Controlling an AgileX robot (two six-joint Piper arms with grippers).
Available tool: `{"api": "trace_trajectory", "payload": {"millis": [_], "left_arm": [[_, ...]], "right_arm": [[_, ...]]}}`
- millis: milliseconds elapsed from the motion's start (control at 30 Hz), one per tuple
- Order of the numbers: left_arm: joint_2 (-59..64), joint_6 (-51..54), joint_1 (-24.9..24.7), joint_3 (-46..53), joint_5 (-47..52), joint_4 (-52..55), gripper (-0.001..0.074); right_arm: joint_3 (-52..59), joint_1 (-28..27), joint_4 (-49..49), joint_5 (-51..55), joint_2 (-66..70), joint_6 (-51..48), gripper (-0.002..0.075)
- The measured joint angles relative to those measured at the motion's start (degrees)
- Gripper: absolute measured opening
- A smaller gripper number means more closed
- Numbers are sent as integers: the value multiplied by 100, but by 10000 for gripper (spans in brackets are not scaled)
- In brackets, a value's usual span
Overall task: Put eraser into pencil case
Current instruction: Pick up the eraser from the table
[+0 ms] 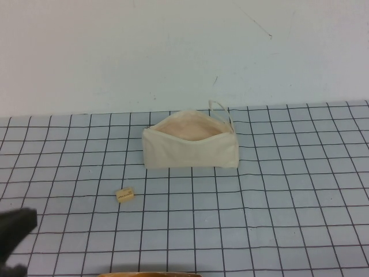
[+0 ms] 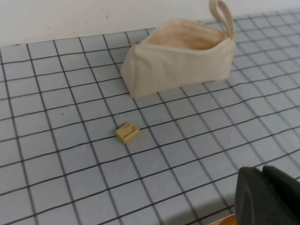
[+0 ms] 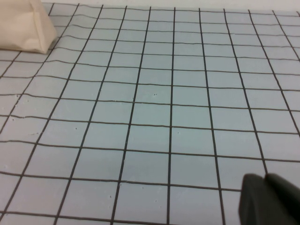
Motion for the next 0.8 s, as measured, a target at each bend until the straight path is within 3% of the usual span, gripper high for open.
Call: {"api": "trace_trajectory", "payload": {"millis": [367,800], "left_arm": [[2512,1,-101,-1899,1154,1712,-1],[5127,-1528,-1973,-3921,1757,4024,-1]], "right_arm": [[0,0,0,0,0,0,-3],[0,0,0,0,0,0,-3]]}}
